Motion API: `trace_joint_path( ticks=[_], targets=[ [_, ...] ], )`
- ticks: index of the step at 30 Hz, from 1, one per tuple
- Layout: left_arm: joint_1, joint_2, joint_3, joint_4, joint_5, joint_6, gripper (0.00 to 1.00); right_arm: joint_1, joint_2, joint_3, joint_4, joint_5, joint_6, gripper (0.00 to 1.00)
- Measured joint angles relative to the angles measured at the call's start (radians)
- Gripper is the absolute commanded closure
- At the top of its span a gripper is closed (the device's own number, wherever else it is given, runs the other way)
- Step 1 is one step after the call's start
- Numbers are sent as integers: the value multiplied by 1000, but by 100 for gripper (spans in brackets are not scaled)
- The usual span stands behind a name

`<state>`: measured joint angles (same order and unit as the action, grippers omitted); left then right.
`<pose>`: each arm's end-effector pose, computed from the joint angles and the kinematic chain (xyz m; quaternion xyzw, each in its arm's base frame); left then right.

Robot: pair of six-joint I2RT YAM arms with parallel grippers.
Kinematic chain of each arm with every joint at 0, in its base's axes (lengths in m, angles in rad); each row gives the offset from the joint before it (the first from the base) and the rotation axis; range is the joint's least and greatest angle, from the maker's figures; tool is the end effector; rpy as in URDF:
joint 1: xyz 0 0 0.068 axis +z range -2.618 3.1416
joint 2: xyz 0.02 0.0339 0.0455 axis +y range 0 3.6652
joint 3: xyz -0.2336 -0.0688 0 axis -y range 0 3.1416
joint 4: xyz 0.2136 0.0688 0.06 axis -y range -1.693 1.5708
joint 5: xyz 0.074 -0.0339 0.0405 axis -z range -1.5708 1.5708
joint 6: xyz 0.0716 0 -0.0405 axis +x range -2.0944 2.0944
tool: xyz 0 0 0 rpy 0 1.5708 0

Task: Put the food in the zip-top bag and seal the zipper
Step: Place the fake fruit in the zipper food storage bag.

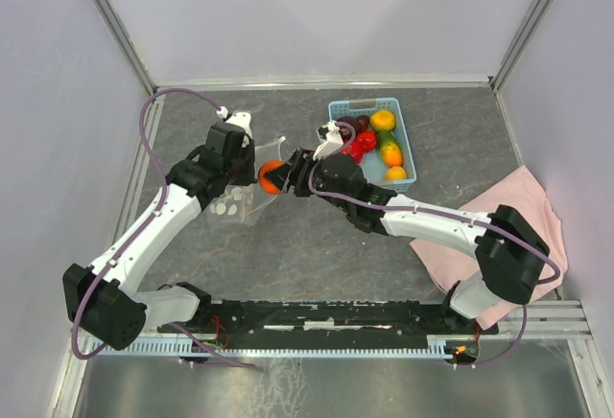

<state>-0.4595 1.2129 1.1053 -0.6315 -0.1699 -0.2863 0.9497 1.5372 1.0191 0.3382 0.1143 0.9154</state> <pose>0.2418 -0.1062 0.2716 0.0447 0.9110 -0.0744 0.4031 0.2221 0.2963 0.2673 0.0234 0.7670 0.4876 0.4163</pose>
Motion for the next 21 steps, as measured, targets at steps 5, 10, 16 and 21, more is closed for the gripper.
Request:
trace_joint_path(
  ticks=[5,10,16,21],
  targets=[
    [0,-1,0,6,15,0,97,5,47,1,16,27,16,69],
    [0,-7,-3,7,24,0,97,5,91,13,-6,71,13,69],
    [0,-14,-12,13,45,0,97,5,129,30,-21,60,-8,64],
    [6,-15,-14,14,47,0,97,4,163,77,-24,-5,-43,58]
  ],
)
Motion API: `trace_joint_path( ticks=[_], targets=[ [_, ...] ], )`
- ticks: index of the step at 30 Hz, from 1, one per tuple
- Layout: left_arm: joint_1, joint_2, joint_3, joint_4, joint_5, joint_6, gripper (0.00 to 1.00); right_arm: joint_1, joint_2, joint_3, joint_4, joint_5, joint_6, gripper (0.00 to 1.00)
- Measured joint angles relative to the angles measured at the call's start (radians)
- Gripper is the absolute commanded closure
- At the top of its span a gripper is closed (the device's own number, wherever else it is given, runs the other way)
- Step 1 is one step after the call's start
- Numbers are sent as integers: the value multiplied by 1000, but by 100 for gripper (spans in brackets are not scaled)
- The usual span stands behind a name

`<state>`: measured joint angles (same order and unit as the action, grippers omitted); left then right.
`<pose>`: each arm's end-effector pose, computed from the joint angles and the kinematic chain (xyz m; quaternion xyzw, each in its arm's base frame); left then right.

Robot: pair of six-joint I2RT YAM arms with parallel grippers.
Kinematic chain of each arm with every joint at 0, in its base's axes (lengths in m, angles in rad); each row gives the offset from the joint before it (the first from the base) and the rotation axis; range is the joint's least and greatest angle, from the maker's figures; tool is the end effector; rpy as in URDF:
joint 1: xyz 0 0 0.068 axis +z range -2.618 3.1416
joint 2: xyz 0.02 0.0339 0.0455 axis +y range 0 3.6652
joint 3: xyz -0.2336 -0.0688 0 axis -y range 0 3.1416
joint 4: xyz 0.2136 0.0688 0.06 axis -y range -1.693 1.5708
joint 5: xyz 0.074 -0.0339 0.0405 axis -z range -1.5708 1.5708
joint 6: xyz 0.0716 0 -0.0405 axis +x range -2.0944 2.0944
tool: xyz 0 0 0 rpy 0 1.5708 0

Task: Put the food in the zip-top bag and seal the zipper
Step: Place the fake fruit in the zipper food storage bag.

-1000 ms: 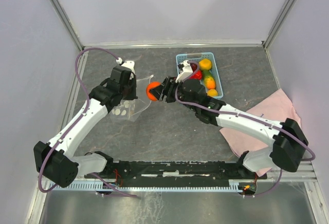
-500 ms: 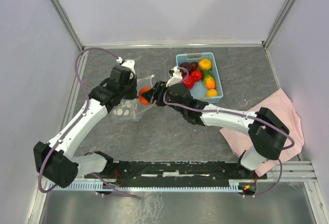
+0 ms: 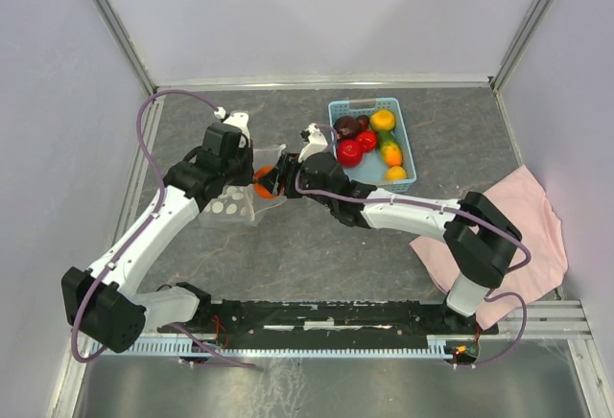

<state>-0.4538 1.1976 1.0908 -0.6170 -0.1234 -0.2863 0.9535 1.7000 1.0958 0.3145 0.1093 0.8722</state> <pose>0.2396 -0.1071 0.2718 0.0509 0.9089 -0.0959 0.4027 0.2374 0.3209 0.2317 0.0001 0.8012 0.4454 0.3996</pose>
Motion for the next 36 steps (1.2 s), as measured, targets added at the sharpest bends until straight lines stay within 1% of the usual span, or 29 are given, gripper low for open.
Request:
trace_joint_path(
  ticks=[6,16,19,24,28,34,36],
  targets=[
    [4,-2,-2,5,0,0,97,1,35,17,-5,-48,-33,46],
    [3,-7,-2,7,3,0,97,2,37,18,-29,-90,-76,24],
    [3,-7,-2,7,3,0,97,2,37,26,-44,-103,-89,19],
    [3,-8,-2,8,3,0,97,2,31,60,-86,-124,-128,17],
    [3,-9,-2,7,3,0,97,2,-9,72,-148,-119,-179,17],
    [3,-32,-7,8,-2,0,97,1,-88,102,-267,-68,-281,18],
    [3,-43,-12,14,-4,0,97,1,-119,114,-317,-18,-320,19]
  ],
)
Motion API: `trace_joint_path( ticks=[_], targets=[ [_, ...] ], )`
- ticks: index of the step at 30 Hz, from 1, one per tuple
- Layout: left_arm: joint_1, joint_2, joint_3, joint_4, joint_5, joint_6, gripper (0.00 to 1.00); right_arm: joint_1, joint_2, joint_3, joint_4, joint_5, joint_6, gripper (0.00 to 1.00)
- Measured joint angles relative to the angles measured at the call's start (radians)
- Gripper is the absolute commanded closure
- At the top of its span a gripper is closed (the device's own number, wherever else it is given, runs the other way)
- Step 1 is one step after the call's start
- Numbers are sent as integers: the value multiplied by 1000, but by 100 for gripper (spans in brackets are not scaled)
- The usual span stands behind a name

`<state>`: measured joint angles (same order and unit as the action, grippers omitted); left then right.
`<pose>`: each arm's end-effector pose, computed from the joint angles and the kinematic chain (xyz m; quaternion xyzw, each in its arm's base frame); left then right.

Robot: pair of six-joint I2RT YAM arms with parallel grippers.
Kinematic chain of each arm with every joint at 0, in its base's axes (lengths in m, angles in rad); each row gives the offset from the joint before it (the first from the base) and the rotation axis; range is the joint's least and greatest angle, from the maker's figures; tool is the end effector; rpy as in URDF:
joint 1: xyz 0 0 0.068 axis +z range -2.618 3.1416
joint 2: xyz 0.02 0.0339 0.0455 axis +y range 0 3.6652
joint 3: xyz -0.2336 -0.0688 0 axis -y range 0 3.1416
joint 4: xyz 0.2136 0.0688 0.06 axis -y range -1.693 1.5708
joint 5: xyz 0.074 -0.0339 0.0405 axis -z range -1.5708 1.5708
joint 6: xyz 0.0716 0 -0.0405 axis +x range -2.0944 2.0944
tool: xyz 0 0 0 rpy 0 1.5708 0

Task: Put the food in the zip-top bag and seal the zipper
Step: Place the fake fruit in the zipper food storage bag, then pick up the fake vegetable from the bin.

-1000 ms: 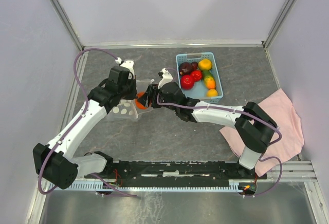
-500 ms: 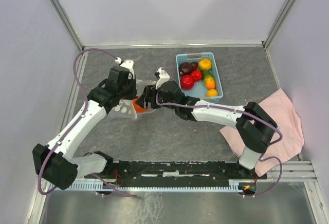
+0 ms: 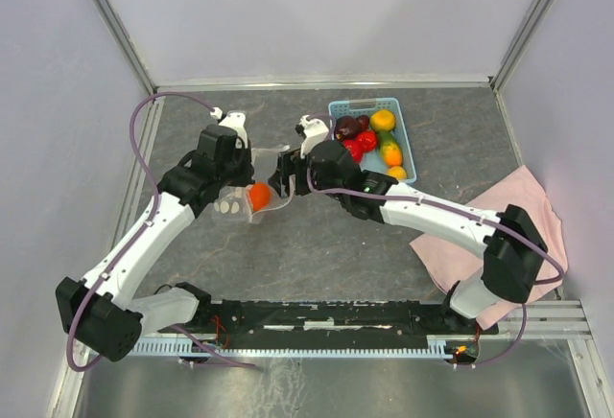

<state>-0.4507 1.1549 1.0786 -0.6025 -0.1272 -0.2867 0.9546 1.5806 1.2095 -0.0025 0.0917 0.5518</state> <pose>0.2344 -0.1034 0.2797 0.0464 0.8996 -0.1017 0.4222 0.2240 0.3050 0.2725 -0.1398 0.8137 0.3574 0.4365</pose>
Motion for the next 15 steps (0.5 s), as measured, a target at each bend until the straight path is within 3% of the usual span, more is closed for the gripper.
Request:
trace_joint_path(
  ticks=[6,15],
  targets=[
    [2,-26,-7,15,3,0,97,0,-43,27,-114,154,-78,19],
    [9,-65,-26,37,-2,0,97,-65,-44,32,-235,245,-175,20]
  ],
)
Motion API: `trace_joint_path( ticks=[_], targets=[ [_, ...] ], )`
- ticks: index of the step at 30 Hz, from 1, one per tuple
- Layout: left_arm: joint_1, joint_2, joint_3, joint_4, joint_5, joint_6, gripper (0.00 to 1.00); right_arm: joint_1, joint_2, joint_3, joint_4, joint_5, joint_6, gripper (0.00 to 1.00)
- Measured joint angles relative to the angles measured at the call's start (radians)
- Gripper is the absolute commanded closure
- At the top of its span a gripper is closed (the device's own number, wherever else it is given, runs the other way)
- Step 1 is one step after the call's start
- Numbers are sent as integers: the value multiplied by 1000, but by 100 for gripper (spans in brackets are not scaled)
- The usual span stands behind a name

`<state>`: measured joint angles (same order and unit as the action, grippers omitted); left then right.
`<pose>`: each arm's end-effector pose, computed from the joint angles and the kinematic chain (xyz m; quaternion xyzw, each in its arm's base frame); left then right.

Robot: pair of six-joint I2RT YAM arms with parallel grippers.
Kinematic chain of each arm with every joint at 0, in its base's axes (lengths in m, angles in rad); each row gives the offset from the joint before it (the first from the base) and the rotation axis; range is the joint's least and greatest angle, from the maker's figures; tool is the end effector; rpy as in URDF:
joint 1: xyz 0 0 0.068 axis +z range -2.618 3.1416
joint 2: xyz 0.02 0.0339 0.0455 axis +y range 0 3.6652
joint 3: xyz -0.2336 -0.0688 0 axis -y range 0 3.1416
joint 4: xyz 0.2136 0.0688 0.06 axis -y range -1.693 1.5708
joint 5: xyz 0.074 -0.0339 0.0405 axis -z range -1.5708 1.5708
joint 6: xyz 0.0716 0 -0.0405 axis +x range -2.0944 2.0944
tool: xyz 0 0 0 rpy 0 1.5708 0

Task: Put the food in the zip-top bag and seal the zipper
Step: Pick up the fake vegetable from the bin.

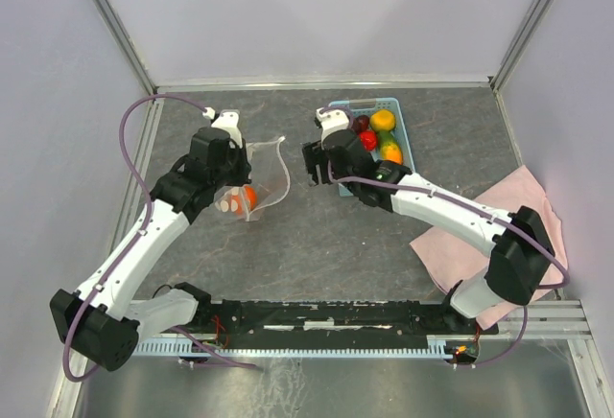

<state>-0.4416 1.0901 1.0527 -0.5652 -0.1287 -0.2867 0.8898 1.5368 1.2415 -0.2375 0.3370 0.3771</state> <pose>0.2274 -0.0973 0.2904 0.0385 0.8829 -0.1122 0.4543 0.2424 0.2616 0.2703 -0.1366 0.8491 0.1721 0.4803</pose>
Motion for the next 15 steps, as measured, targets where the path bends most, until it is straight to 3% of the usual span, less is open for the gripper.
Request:
trace_joint_path(
  ticks=[15],
  targets=[
    [15,10,0,0,0,0,97,-320,47,0,-42,2,-72,19]
  ],
)
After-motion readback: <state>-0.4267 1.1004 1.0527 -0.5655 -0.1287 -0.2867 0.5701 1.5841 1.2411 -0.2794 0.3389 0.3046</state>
